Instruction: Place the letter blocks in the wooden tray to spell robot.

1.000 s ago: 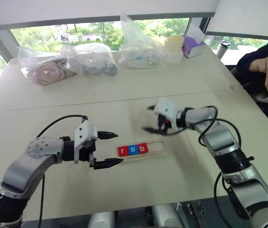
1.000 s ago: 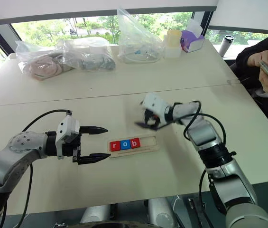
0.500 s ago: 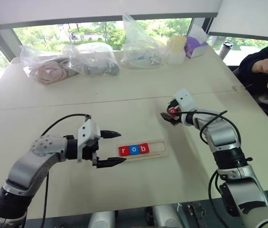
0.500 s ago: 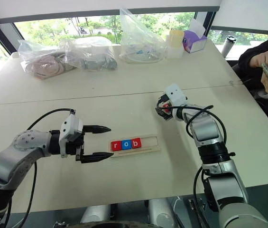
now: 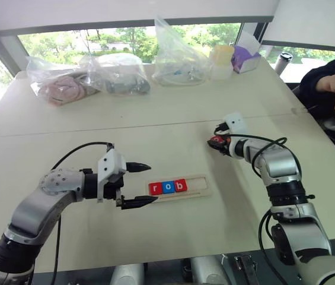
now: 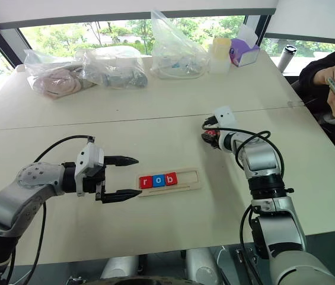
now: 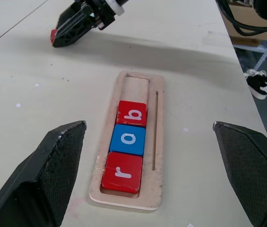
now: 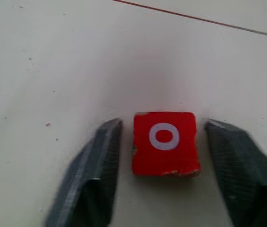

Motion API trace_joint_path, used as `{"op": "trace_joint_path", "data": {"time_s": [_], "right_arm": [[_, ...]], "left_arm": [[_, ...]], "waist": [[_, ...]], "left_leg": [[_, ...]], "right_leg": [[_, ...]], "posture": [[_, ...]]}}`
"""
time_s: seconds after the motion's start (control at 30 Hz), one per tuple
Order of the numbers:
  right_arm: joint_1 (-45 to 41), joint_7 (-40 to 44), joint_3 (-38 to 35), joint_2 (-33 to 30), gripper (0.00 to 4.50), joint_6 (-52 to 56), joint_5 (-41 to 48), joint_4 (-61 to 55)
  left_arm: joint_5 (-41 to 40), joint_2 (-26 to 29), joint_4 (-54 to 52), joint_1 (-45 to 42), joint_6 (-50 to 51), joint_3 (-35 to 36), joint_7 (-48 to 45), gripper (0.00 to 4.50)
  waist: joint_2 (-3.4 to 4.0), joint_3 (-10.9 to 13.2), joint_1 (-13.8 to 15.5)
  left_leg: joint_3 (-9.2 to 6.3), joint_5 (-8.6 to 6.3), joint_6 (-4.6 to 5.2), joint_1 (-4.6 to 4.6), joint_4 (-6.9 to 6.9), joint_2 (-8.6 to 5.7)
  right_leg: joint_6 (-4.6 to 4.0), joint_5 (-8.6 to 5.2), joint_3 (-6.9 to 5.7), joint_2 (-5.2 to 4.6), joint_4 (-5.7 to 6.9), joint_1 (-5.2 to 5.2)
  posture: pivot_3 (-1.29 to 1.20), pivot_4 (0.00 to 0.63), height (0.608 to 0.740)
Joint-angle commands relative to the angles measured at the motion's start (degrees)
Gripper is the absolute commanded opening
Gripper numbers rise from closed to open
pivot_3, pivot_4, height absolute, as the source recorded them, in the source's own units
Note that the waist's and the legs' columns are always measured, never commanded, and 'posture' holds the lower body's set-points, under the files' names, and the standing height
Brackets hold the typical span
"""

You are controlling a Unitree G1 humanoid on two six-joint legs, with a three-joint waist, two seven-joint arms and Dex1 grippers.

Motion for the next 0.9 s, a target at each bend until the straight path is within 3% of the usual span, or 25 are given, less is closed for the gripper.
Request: {"op": "trace_joint_path", "data": {"time_s": [0.03,0.17,0.3,0.4,0.57,0.83,0.87,0.9], "right_arm": [[2.44,-1.38,-2.13,0.40,1.17,7.16,2.46,-6.77],[7.05,-3.29,-5.24,1.12,1.17,17.03,5.52,-18.81],[18.75,-5.90,-8.69,3.20,1.17,32.81,8.18,-40.16],[23.39,-8.43,-10.58,6.21,1.17,39.17,8.09,-48.85],[26.66,-12.92,-12.23,9.29,1.17,40.14,7.56,-54.00],[26.96,-15.31,-10.20,7.03,1.17,40.14,7.48,-54.12],[26.69,-15.02,-9.89,6.37,2.22,40.14,7.72,-54.14],[26.32,-14.50,-9.62,5.57,2.59,40.14,8.13,-54.18]], "left_arm": [[0.46,-0.68,0.29,-1.05,-1.48,-0.22,-0.19,4.50],[0.74,-1.20,0.95,-1.58,-1.79,-0.69,-0.52,4.50],[0.98,-1.49,1.34,-1.68,-2.07,-1.08,-1.05,4.50],[1.01,-1.45,1.54,-1.57,-2.23,-1.13,-1.53,4.50],[1.37,-1.61,2.36,-2.10,-2.66,-1.75,-2.29,4.50],[2.21,-2.17,4.05,-3.67,-3.82,-2.67,-3.18,4.50],[2.29,-2.22,4.07,-3.66,-3.85,-2.64,-3.22,4.50],[2.39,-2.28,4.10,-3.65,-3.88,-2.63,-3.24,4.50]], "waist": [[0.01,0.00,0.10],[0.01,-0.01,0.16],[0.03,-0.04,0.33],[0.02,-0.06,0.11],[0.03,-0.07,0.01],[0.03,-0.07,0.16],[0.02,-0.07,0.16],[0.02,-0.07,0.16]], "left_leg": [[-0.01,0.00,0.00,0.00,-0.01,0.00],[-0.04,0.00,0.00,-0.01,-0.02,0.00],[-0.14,-0.01,0.00,-0.05,-0.05,0.01],[-0.12,-0.01,0.00,-0.03,-0.07,0.01],[-0.10,0.00,-0.01,0.03,-0.05,0.01],[-0.09,0.00,-0.01,-0.03,-0.05,-0.01],[-0.09,0.00,-0.01,-0.02,-0.05,-0.02],[-0.09,0.00,-0.01,-0.02,-0.05,-0.02]], "right_leg": [[0.01,0.00,0.00,0.00,0.00,0.00],[0.01,0.00,-0.02,0.01,0.00,-0.01],[0.10,-0.04,-0.05,0.00,-0.01,-0.01],[0.09,-0.05,-0.05,0.00,-0.02,0.00],[0.04,-0.25,-0.06,0.02,-0.01,0.02],[0.05,-0.25,-0.05,-0.01,-0.08,0.02],[0.05,-0.25,-0.05,-0.01,-0.08,0.02],[0.05,-0.25,-0.05,-0.01,-0.08,0.02]], "posture": [[0.00,0.150,0.740],[0.00,0.150,0.740],[0.00,0.150,0.740],[0.00,0.150,0.740],[0.00,0.150,0.740],[0.00,0.150,0.740],[0.00,0.150,0.740],[0.00,0.150,0.740]]}}
